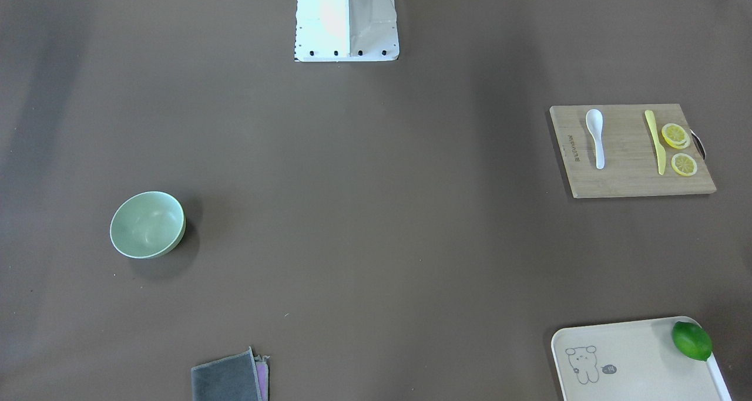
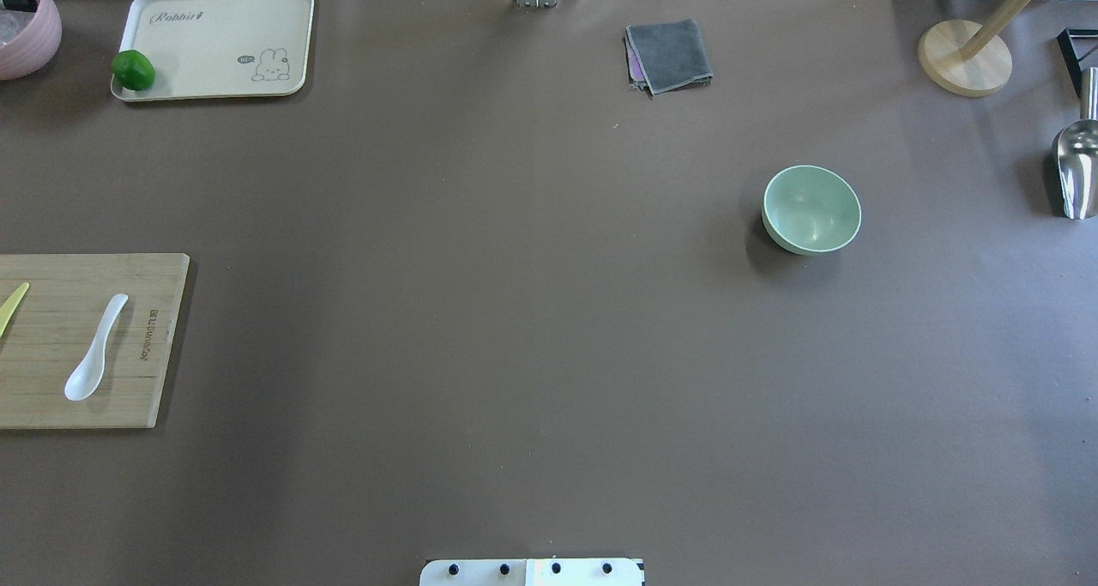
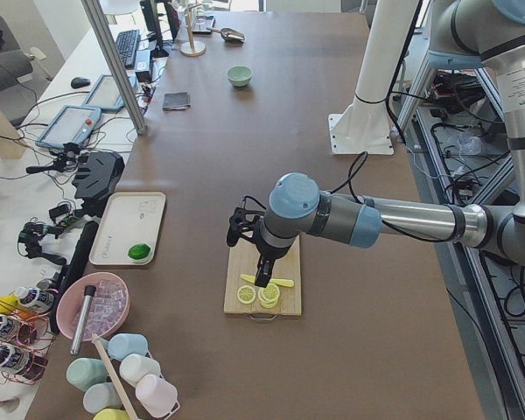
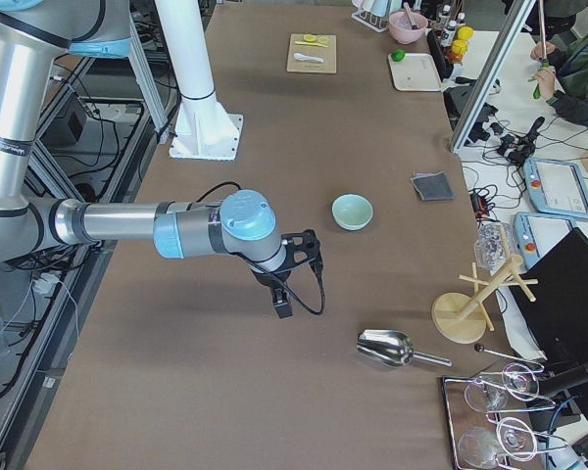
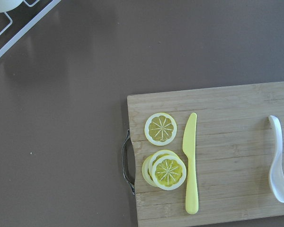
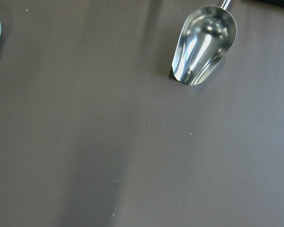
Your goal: Place spoon in bowl
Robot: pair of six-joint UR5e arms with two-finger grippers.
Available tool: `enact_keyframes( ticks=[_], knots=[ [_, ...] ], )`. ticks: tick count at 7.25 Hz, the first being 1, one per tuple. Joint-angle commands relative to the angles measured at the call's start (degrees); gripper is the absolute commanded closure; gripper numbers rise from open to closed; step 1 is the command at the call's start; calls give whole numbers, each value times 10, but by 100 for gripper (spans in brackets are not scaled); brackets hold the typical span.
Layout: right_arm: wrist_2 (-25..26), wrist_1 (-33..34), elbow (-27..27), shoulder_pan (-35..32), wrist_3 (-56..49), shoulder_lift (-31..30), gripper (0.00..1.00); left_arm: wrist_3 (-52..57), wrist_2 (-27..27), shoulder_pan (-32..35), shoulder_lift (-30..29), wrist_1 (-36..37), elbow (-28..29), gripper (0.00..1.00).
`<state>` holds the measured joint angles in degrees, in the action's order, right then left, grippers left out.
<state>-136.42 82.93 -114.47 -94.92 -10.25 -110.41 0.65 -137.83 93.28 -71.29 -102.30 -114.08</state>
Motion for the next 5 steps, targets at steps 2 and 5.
enact_keyframes(
  ticks=[2,5],
  knots=[
    [-31,-28,-1,9,130,20,0,-5,-55,-2,-76,-111,54,2],
    [11,-174,2,135,386,40,1,-50,-128,-3,-74,-188,61,2]
  ],
)
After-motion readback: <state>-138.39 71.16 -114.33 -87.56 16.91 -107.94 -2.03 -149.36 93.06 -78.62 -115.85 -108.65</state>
